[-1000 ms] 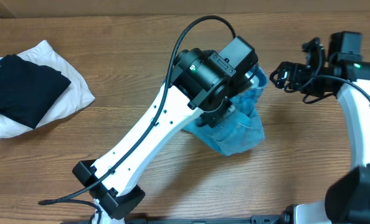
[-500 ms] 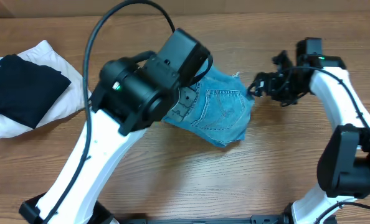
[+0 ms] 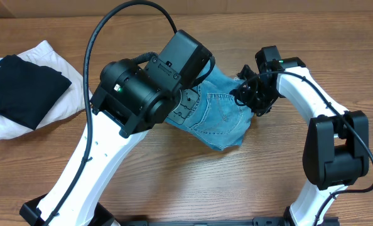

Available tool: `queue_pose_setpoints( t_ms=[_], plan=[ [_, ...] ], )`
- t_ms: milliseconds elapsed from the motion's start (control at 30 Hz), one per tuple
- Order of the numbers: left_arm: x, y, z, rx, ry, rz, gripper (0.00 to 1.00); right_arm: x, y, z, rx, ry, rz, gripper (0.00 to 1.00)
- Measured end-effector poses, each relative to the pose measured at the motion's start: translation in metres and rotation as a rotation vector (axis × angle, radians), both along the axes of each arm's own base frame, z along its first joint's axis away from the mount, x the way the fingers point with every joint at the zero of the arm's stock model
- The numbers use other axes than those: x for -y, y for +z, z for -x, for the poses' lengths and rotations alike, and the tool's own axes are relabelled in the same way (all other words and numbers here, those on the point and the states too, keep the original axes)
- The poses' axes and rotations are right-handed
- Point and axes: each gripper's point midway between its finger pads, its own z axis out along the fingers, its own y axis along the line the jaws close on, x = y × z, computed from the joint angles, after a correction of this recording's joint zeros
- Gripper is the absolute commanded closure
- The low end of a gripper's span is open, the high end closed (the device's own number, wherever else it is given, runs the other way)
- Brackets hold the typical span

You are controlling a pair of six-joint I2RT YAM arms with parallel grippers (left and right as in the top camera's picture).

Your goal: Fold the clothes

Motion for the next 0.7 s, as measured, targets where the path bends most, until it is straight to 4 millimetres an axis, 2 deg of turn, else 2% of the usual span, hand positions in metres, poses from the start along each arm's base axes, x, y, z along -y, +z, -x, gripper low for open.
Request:
queue_pose_setpoints(
  t_ms=[167, 267, 467, 533, 600, 667, 700],
  plan=[
    [-0.008, 0.003, -0.006, 0.036, 0.027, -0.041, 0.96, 0.005, 0.000, 0.017, -0.076, -0.007, 0.014, 0.21],
    [-0.013, 0.004, -0.009, 0.057, 0.043, -0.065, 0.96, 0.001, 0.002, 0.023, -0.104, -0.004, 0.000, 0.20],
    [-0.018, 0.006, -0.012, 0.079, 0.059, -0.090, 0.96, -0.012, 0.005, 0.027, -0.110, 0.019, -0.036, 0.30],
    [-0.020, 0.007, -0.013, 0.083, 0.062, -0.096, 0.96, -0.016, 0.006, 0.028, -0.110, 0.024, -0.053, 0.40],
    [-0.022, 0.007, -0.014, 0.092, 0.068, -0.105, 0.96, -0.020, 0.008, 0.028, -0.108, 0.031, -0.076, 0.59],
    [-0.024, 0.008, -0.015, 0.100, 0.074, -0.115, 0.96, -0.022, 0.009, 0.026, -0.103, 0.033, -0.092, 0.83],
    [-0.024, 0.009, -0.015, 0.104, 0.077, -0.119, 0.96, -0.023, 0.009, 0.025, -0.098, 0.031, -0.098, 0.89]
  ],
)
